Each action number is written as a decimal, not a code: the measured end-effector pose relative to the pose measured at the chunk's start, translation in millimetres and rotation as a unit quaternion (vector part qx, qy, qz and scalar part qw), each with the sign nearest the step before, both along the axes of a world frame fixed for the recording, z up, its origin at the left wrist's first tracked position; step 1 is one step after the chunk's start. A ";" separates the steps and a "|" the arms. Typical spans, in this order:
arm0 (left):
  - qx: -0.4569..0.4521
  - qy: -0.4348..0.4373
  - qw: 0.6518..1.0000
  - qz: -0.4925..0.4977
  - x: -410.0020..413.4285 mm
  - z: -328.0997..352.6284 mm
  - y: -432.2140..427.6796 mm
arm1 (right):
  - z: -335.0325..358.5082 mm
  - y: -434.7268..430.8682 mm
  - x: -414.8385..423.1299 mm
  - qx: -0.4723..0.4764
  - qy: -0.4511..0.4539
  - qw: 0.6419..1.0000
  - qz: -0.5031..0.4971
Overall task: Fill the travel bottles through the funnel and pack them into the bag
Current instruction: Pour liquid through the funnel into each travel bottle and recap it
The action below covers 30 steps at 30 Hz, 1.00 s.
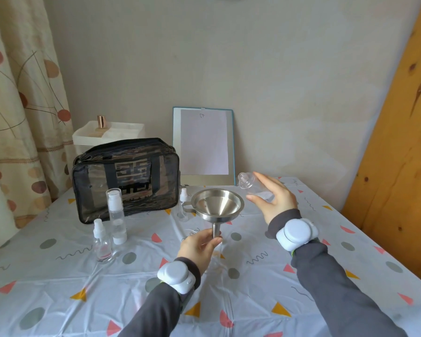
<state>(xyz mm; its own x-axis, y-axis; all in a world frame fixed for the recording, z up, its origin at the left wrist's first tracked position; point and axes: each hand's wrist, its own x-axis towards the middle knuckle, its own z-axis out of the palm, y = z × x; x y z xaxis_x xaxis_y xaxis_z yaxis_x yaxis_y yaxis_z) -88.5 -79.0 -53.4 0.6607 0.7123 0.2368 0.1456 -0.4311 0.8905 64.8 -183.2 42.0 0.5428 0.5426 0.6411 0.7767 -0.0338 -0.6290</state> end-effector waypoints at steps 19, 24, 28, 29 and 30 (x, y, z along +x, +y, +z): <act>-0.009 0.010 1.000 0.000 0.2 -1.2 0.7 | 15.7 -10.3 -13.4 -0.055 -0.153 0.987 -0.006; -0.016 0.008 1.000 -0.005 -1.0 -0.2 -0.1 | 16.9 -11.8 -14.1 -0.068 -0.161 0.985 -0.004; -0.017 0.011 1.000 0.000 -1.3 0.9 -1.4 | 16.7 -12.5 -14.1 -0.073 -0.158 0.985 -0.002; -0.016 0.012 1.000 0.002 -1.0 1.2 -1.7 | 16.5 -12.6 -14.2 -0.073 -0.157 0.985 -0.002; -0.015 0.011 1.000 0.003 -1.3 1.3 -2.0 | 16.5 -12.7 -14.9 -0.073 -0.157 0.985 -0.002</act>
